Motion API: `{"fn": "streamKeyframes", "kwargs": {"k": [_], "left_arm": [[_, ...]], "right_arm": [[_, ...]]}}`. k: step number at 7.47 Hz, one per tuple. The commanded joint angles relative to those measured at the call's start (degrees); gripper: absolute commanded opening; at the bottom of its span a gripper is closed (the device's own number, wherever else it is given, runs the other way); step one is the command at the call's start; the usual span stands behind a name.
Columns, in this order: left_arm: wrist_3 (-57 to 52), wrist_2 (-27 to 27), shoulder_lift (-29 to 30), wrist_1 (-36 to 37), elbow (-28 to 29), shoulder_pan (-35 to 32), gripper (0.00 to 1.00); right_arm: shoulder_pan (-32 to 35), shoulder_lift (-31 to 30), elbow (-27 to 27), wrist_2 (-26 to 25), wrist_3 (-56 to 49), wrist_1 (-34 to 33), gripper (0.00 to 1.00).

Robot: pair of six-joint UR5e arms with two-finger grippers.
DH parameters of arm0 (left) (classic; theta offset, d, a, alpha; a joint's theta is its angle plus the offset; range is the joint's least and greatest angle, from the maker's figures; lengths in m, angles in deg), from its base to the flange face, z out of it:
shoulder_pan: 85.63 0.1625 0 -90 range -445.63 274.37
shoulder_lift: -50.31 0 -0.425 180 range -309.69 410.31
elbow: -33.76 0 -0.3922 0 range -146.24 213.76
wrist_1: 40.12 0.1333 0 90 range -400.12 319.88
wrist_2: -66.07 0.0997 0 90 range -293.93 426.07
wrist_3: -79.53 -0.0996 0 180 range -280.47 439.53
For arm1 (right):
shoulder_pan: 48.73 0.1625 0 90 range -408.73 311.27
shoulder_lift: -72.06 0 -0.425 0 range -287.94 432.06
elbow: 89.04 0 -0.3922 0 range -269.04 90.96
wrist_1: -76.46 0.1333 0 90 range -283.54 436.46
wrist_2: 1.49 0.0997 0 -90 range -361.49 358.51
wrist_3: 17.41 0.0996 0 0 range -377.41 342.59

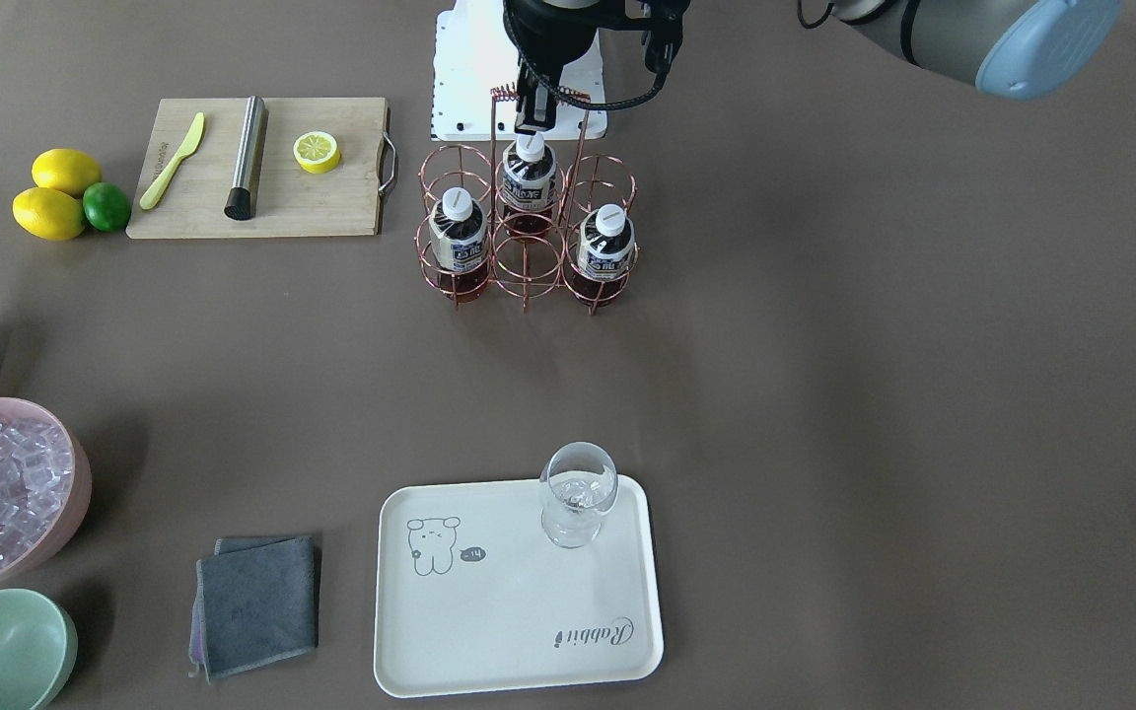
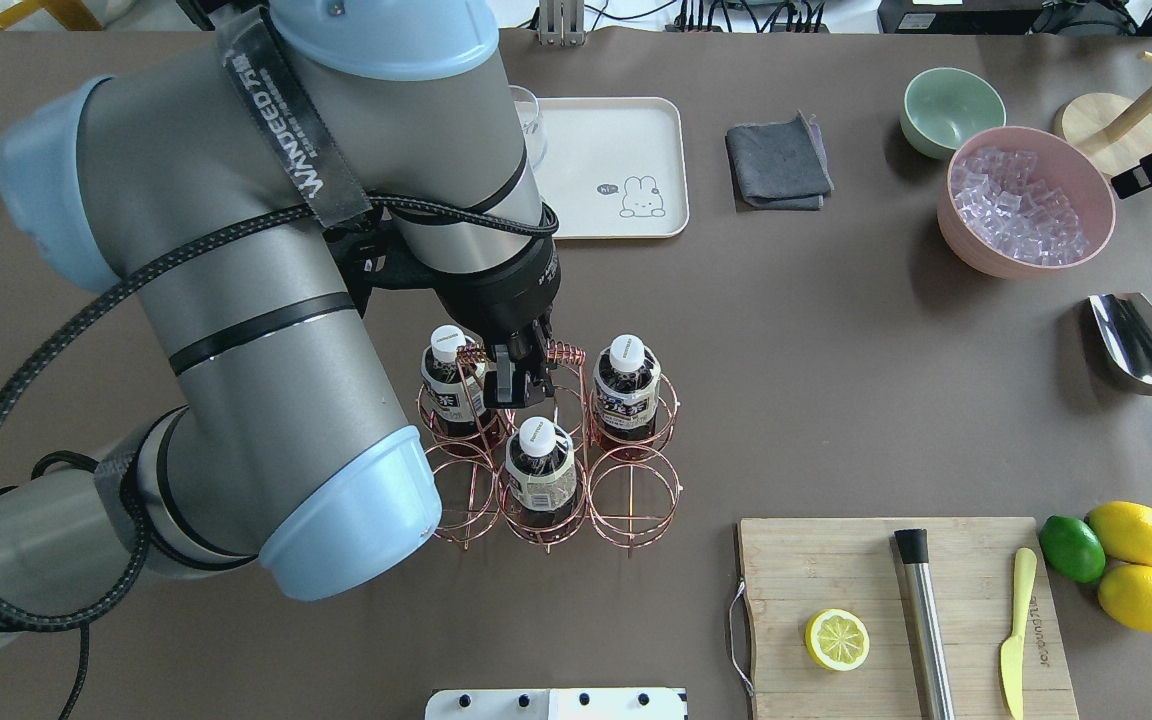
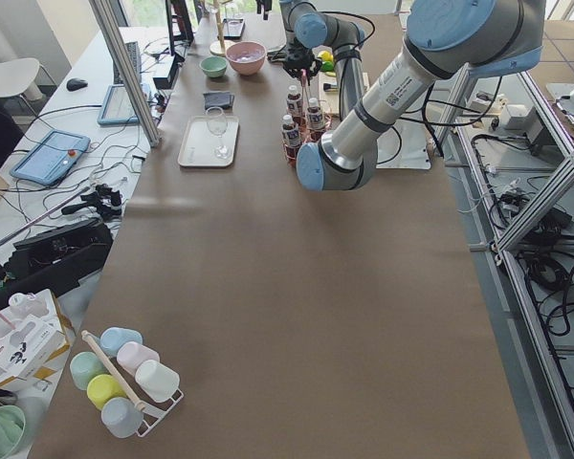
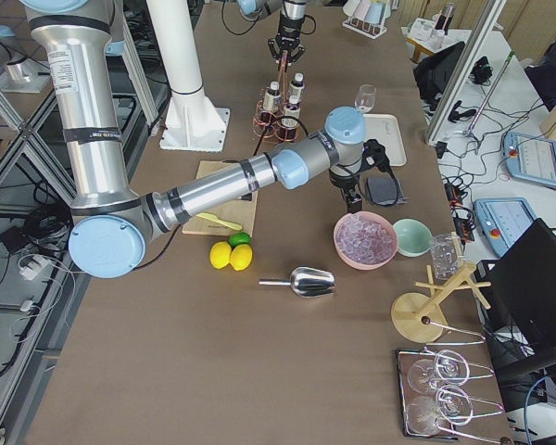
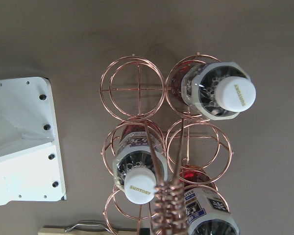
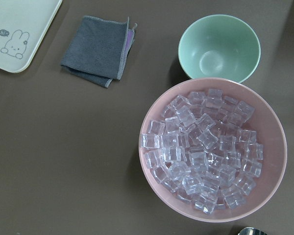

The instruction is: Take tea from basket to plate

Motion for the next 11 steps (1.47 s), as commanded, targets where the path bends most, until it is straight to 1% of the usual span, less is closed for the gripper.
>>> {"fn": "streamKeyframes", "kwargs": {"k": [1,2,3,4,5,6,8,10,11], "left_arm": [[0.0,0.0,0.5,0.0,0.5,0.0,0.0],[0.0,0.0,0.4,0.0,0.5,0.0,0.0],[0.0,0.1,0.3,0.0,1.0,0.0,0.0],[0.0,0.5,0.4,0.0,1.1,0.0,0.0],[0.0,0.6,0.4,0.0,1.1,0.0,0.0],[0.0,0.8,0.4,0.0,1.1,0.0,0.0],[0.0,0.8,0.5,0.0,1.0,0.0,0.0],[0.2,0.6,0.6,0.0,0.8,0.0,0.0],[1.9,0.6,0.8,0.0,0.7,0.0,0.0]], "right_arm": [[0.2,0.1,1.9,-0.7,0.0,0.4,1.0],[-0.2,0.9,2.3,-2.3,0.1,0.6,1.0],[-0.7,1.4,2.1,-2.1,0.1,0.6,1.0],[-2.1,1.6,2.6,-1.8,-0.1,2.8,0.99],[-5.1,2.3,3.8,-2.2,3.0,7.6,0.99],[-9.1,4.4,3.7,-3.9,6.1,12.4,0.99],[-17.3,10.8,4.0,-7.7,10.6,12.6,0.99],[-23.8,12.0,7.0,-11.1,17.1,12.5,0.99],[-26.5,12.4,7.9,-12.0,17.2,12.6,0.99]]}}
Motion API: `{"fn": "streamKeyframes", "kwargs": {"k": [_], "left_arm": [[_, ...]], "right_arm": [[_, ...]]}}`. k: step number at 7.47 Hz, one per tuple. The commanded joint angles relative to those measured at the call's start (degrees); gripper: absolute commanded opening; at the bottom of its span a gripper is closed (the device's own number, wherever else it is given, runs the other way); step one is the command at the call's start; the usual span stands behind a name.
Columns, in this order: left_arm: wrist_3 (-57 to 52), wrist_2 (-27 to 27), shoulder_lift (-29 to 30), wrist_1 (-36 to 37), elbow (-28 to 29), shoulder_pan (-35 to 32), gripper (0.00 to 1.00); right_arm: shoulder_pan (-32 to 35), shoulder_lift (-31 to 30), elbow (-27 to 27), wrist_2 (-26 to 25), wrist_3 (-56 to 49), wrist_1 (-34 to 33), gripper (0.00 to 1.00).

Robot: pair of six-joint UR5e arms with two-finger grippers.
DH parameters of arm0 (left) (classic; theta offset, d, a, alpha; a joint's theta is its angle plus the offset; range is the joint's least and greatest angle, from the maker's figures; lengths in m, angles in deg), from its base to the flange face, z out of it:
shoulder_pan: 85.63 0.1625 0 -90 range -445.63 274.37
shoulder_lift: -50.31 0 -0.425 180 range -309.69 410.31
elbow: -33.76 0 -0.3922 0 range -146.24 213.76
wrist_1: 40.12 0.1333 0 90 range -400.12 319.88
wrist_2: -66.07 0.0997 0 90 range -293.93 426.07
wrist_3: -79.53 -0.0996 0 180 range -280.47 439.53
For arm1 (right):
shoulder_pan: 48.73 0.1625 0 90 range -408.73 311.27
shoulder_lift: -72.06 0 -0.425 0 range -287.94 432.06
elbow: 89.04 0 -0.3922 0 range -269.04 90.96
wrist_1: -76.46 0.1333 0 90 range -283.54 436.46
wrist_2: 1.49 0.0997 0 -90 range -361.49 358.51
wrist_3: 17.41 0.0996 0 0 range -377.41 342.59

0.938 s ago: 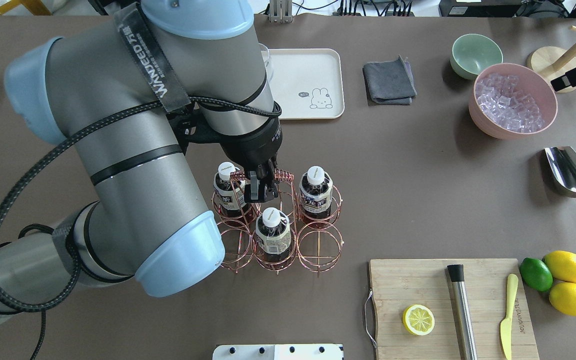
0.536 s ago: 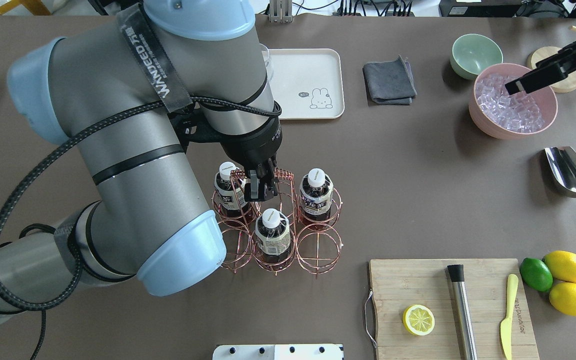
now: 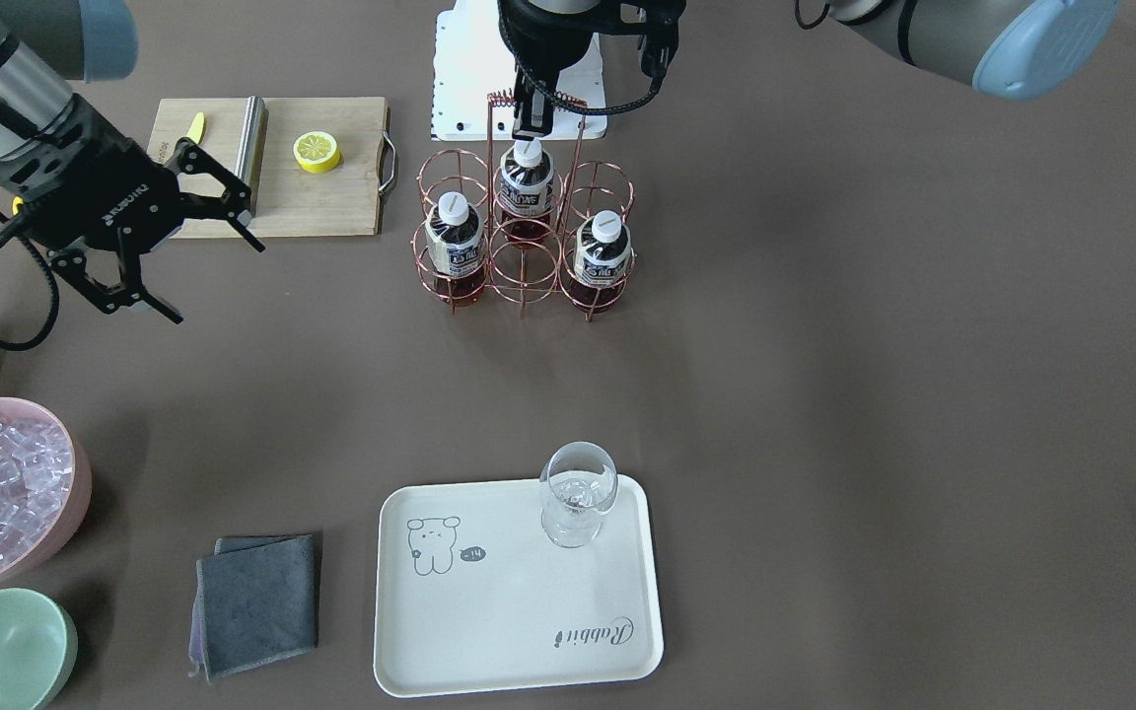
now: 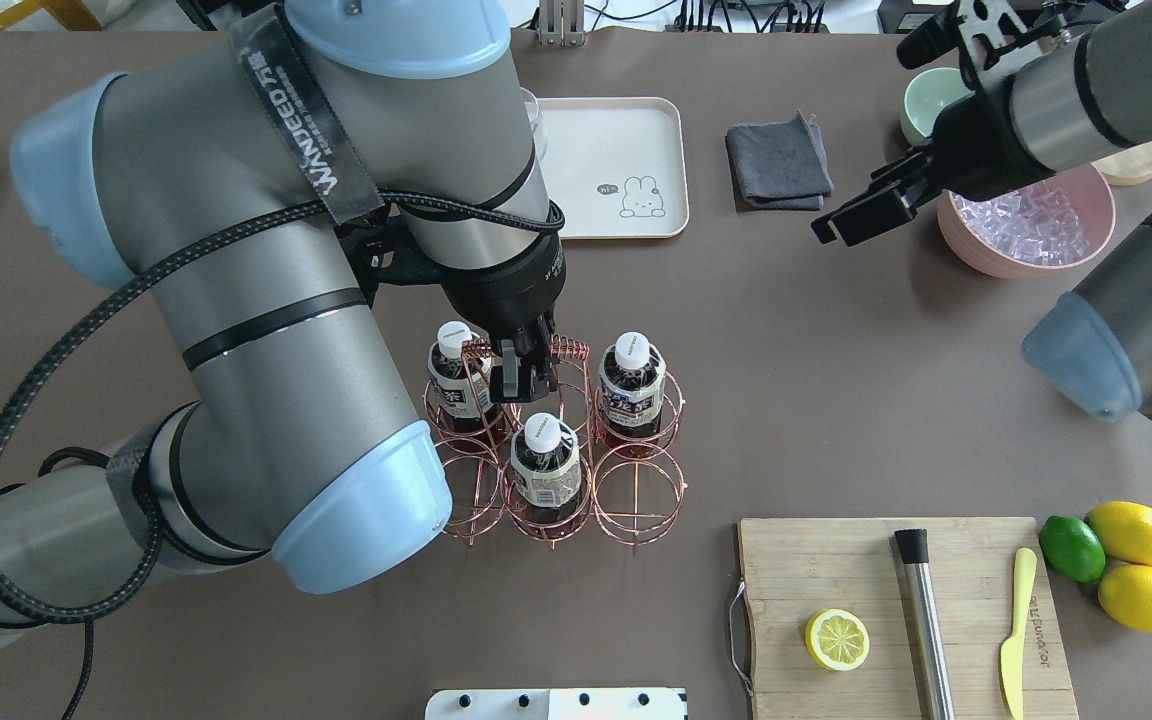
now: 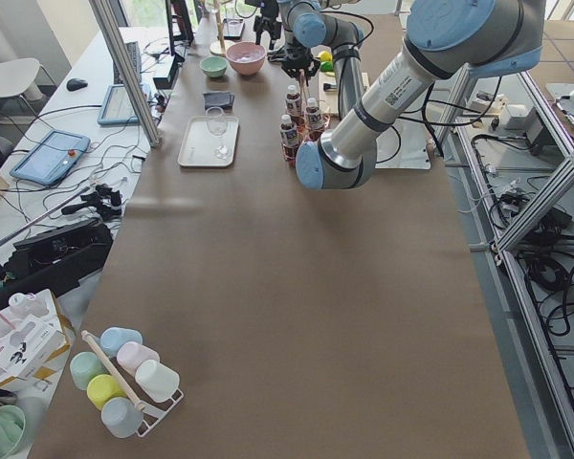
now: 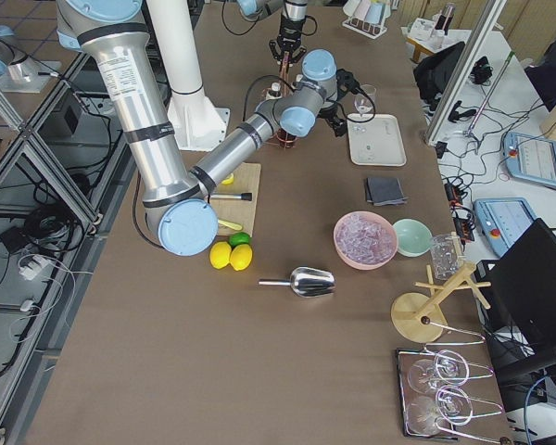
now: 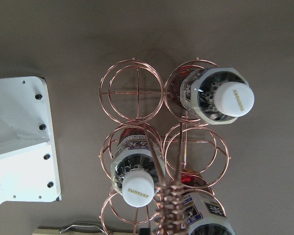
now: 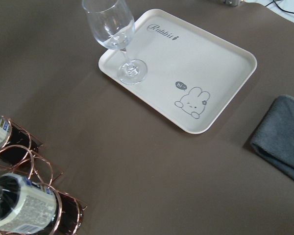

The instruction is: Take tea from basket to plate

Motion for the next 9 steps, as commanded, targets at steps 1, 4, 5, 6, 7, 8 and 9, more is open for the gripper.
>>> {"fn": "streamKeyframes", "kwargs": {"k": [1,4,5,6,7,8,9], "left_arm": [[2.1,0.0,0.2,-0.7,-0.3,0.1,0.0],[2.1,0.0,-0.7,-1.8,-0.3,0.3,0.0],[2.1,0.0,-0.8,-1.9,-0.3,0.3,0.0],[2.1,-0.1,-0.9,-1.9,-0.4,0.3,0.0],[2.1,-0.1,-0.9,-1.9,-0.3,0.4,0.0],[2.1,-0.1,-0.9,-1.9,-0.4,0.4,0.0],[2.1,0.0,-1.0,-1.9,-0.3,0.4,0.0]], "right_arm": [[-7.6,1.2,3.4,-3.1,2.3,0.0,0.99],[-16.6,1.3,7.0,-8.1,2.6,0.1,0.98],[-17.7,1.3,7.0,-9.4,2.6,0.1,0.98],[-18.2,1.2,7.0,-9.7,2.5,0.1,0.95],[-18.9,1.2,6.8,-10.4,2.5,0.1,0.94],[-19.6,1.2,6.8,-11.4,2.5,0.1,0.94],[-20.0,1.3,6.7,-12.2,2.5,0.1,0.92]]}}
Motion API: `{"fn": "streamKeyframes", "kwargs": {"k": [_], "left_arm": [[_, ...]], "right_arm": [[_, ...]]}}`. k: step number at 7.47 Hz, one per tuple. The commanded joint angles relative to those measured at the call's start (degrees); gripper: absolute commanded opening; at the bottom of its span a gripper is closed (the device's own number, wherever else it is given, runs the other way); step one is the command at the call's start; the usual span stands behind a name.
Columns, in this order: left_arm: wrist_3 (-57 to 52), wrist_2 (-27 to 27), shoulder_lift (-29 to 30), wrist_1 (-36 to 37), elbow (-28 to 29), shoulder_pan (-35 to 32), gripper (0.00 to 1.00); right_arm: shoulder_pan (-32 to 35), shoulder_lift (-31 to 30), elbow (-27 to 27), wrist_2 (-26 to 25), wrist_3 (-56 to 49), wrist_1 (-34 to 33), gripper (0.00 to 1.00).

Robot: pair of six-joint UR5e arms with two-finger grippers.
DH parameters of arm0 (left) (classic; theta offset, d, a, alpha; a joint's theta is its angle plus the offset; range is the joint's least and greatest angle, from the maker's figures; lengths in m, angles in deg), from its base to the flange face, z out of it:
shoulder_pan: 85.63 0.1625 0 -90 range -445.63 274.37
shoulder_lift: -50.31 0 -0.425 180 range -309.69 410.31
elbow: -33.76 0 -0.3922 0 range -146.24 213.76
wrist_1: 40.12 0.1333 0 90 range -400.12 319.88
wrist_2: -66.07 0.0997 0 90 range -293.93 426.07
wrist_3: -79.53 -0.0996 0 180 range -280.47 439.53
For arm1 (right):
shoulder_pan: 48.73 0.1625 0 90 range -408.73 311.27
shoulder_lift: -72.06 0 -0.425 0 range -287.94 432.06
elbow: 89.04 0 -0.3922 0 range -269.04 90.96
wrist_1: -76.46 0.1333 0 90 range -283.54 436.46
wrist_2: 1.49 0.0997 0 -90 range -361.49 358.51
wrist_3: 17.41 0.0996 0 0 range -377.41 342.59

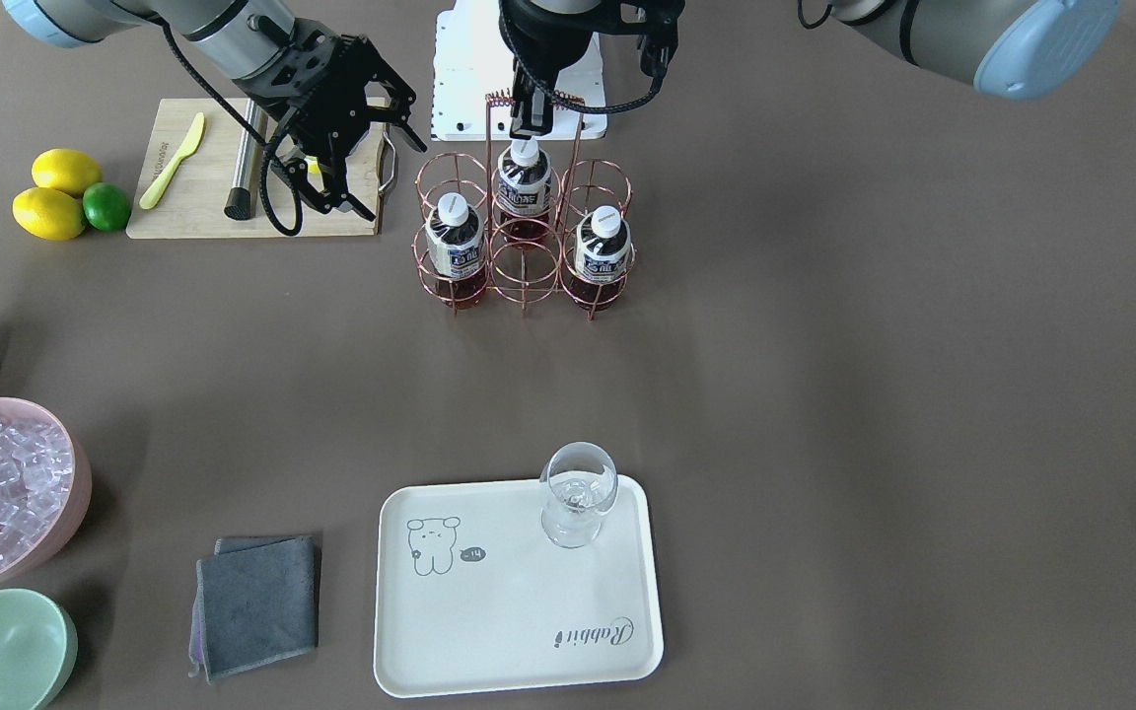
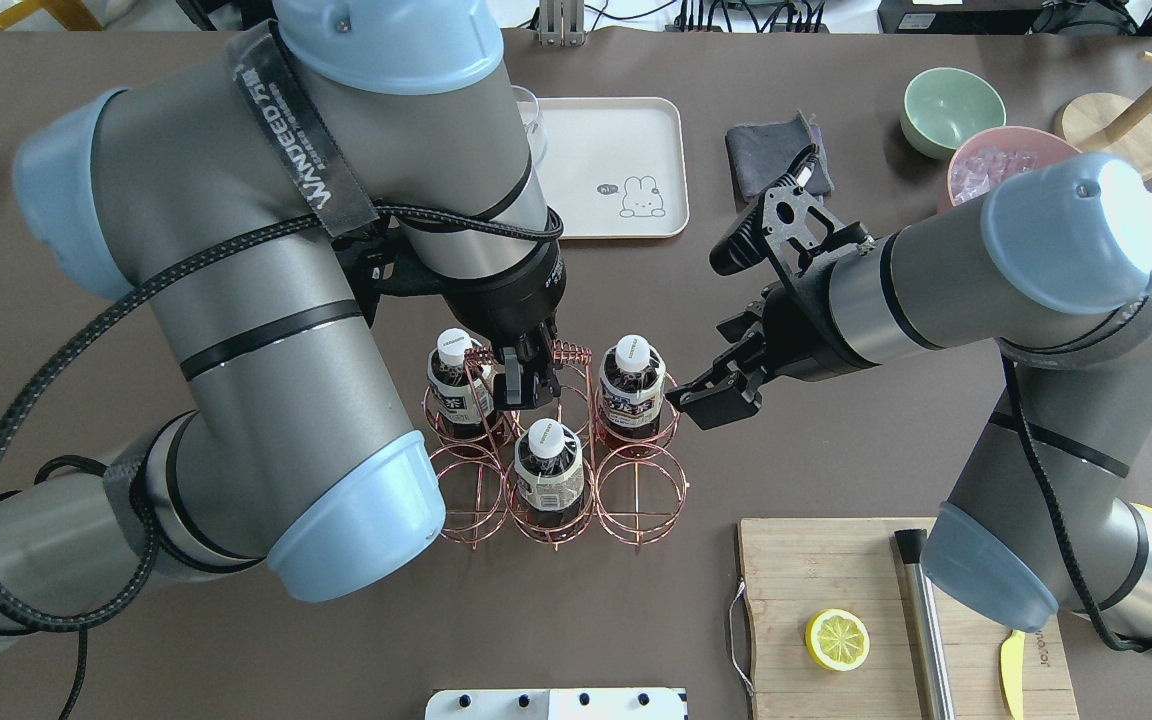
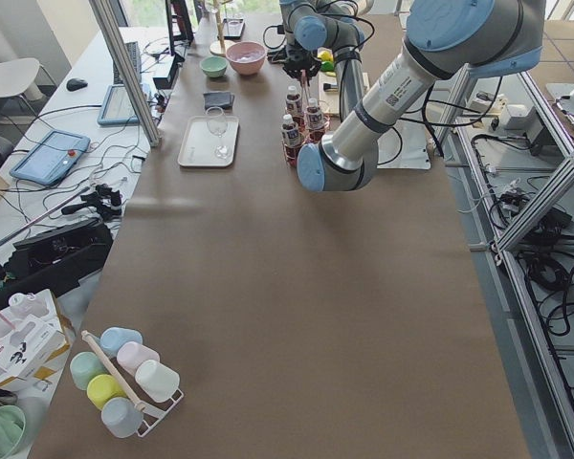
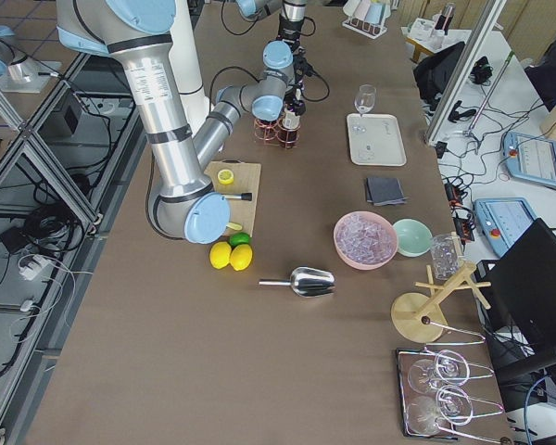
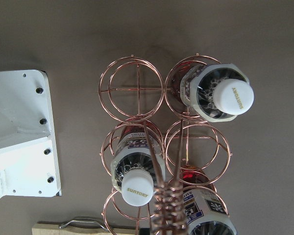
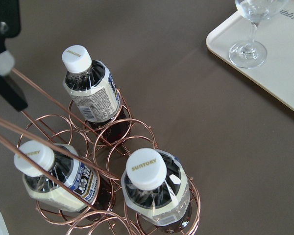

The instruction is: Take tea from basket to plate

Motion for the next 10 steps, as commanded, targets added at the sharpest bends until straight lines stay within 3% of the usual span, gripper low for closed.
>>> {"fn": "streamKeyframes", "kwargs": {"k": [1,3,5,10], "left_arm": [[0.0,0.0,-0.1,0.0,0.0,0.0,0.0],[0.0,0.1,-0.1,0.0,0.0,0.0,0.0],[0.0,0.1,-0.1,0.1,0.0,0.0,0.0],[-0.1,0.2,-0.4,0.0,-0.2,0.0,0.0]], "right_arm": [[-2.0,0.3,-0.2,-3.3,0.0,0.0,0.9],[-2.5,1.4,-0.7,-5.1,-0.4,0.0,0.81],[-4.8,2.1,-1.1,-9.3,-0.4,0.2,0.81],[-4.9,3.9,-1.7,-10.1,-0.5,0.3,0.79]]}}
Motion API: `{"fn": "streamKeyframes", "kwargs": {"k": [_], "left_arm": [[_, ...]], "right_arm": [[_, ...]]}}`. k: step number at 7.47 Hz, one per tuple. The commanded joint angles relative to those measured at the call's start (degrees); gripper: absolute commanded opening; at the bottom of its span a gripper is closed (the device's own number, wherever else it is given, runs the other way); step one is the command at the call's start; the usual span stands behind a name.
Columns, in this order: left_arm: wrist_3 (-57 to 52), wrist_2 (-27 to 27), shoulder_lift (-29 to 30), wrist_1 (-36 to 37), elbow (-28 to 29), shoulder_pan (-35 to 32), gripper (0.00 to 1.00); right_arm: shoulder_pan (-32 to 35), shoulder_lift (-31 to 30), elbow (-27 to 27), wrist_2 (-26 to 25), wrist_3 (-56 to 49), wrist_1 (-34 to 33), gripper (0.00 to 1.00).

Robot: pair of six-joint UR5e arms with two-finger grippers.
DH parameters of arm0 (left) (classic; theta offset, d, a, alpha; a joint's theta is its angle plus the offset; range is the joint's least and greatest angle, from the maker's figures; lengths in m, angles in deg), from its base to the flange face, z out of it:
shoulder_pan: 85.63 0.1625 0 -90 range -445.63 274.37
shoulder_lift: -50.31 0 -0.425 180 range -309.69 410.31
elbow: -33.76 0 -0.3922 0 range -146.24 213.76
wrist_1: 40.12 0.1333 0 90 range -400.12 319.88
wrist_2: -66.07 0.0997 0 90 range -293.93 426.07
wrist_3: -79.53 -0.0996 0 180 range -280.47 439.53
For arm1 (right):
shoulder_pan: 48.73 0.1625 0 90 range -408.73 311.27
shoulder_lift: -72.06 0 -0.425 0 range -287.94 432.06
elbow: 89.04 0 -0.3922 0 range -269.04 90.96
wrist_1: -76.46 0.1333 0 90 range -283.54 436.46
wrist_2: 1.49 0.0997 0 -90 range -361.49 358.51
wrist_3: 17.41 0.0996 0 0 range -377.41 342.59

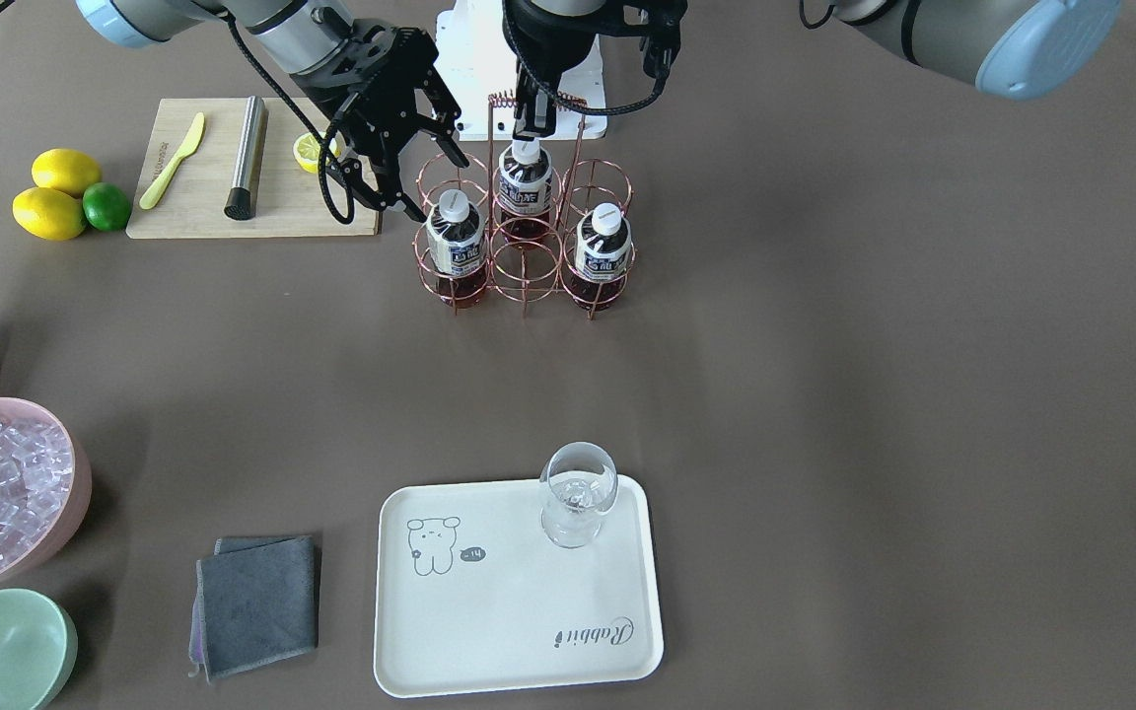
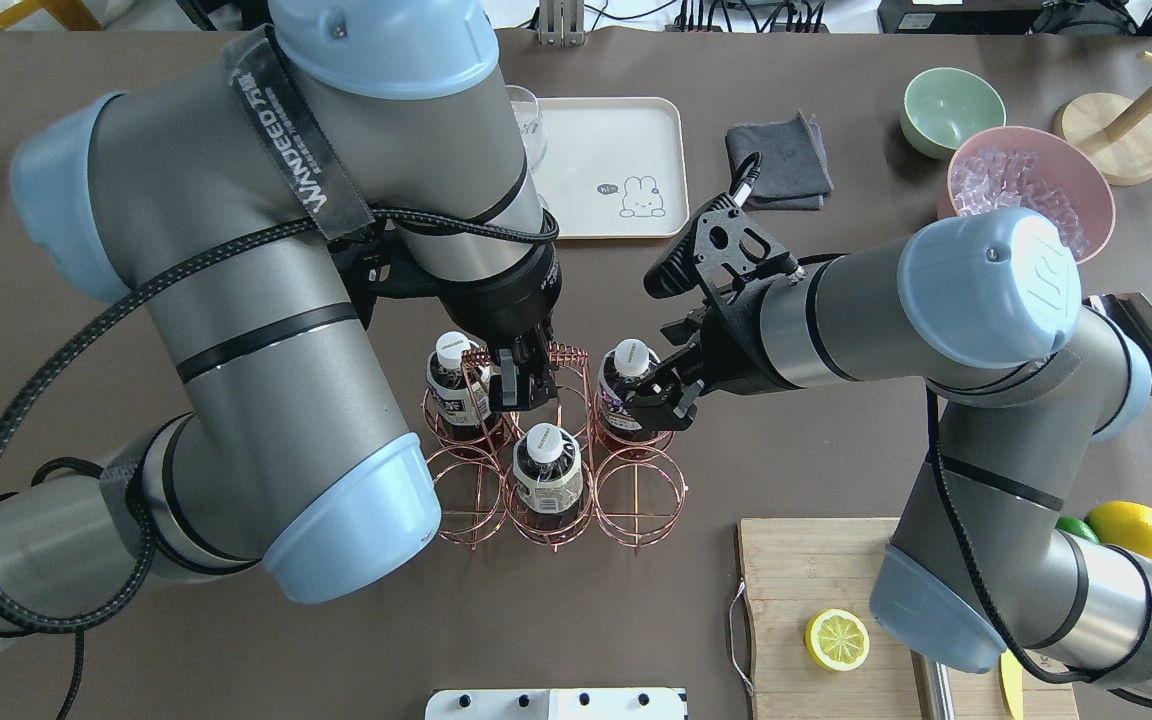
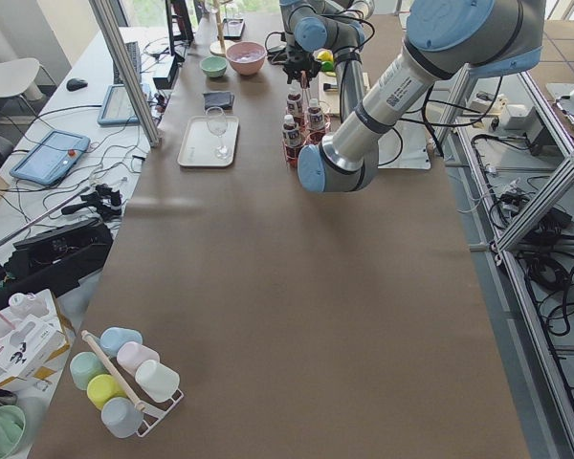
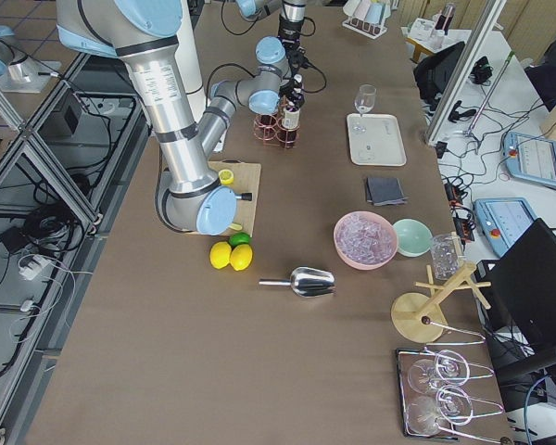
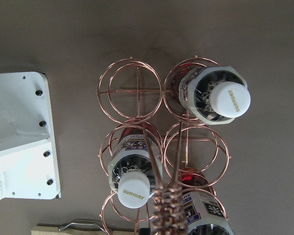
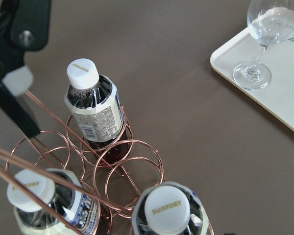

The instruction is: Take tea from basket to plate

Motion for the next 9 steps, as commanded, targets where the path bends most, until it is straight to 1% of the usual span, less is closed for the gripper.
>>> {"fn": "streamKeyframes", "kwargs": {"k": [1,2,3,7,9], "left_arm": [[0.0,0.0,-0.1,0.0,0.0,0.0,0.0],[-0.1,0.0,-0.1,0.0,0.0,0.0,0.0],[-0.2,0.0,-0.1,0.0,0.0,0.0,0.0],[-0.2,0.0,-0.1,0.0,0.0,0.0,0.0],[-0.2,0.0,-0.1,0.0,0.0,0.0,0.0]], "right_arm": [[-0.1,0.3,-0.7,-0.8,-0.1,0.8,0.74],[-0.1,0.3,-1.5,-0.8,0.0,1.8,0.72],[-0.1,0.4,-1.7,-0.8,0.0,2.0,0.72],[-0.1,0.4,-1.8,-0.8,0.0,2.1,0.64],[-0.1,0.8,-2.0,-0.8,0.0,2.0,0.64]]}}
